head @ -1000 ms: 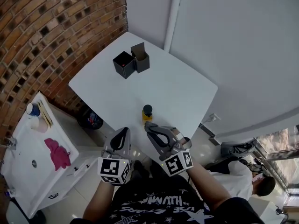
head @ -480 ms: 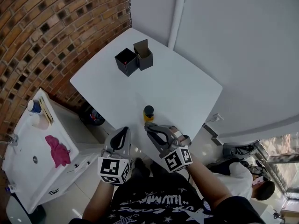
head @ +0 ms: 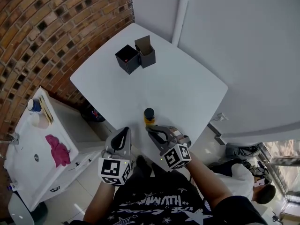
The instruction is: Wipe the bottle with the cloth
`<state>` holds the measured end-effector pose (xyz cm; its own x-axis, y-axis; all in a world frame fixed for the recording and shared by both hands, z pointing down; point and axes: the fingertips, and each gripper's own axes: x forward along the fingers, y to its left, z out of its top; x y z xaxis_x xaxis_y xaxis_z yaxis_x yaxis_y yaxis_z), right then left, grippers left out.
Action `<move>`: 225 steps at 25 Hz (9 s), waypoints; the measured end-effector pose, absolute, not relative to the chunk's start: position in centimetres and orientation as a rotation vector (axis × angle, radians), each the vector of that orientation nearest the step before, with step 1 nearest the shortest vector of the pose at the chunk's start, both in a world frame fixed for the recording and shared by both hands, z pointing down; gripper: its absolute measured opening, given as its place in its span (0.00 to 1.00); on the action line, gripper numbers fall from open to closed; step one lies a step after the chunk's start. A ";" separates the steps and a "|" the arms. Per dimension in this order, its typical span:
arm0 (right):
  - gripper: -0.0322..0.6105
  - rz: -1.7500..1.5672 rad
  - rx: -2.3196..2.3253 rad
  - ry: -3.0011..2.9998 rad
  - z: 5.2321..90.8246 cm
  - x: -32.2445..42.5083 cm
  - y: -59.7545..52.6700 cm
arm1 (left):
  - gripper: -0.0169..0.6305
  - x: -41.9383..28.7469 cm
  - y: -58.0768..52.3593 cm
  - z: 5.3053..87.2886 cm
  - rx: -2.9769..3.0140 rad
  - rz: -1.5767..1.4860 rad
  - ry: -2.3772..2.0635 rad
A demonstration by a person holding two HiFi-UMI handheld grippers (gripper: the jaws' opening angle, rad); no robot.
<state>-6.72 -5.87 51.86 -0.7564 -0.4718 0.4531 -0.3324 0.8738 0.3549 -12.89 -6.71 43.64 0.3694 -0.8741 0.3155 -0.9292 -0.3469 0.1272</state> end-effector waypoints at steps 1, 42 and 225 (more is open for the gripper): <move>0.11 -0.330 0.578 -2.495 52.3 -6.7 -6.0 | 0.03 -12.9 -6.8 43.7 2.346 0.281 -1.597; 0.11 0.865 1.381 -2.534 53.0 -2.1 -12.3 | 0.03 -11.2 -7.7 47.3 2.324 0.410 -1.553; 0.11 1.085 1.314 -2.653 49.6 2.8 -11.6 | 0.42 -6.2 -11.7 51.1 2.755 0.349 -1.249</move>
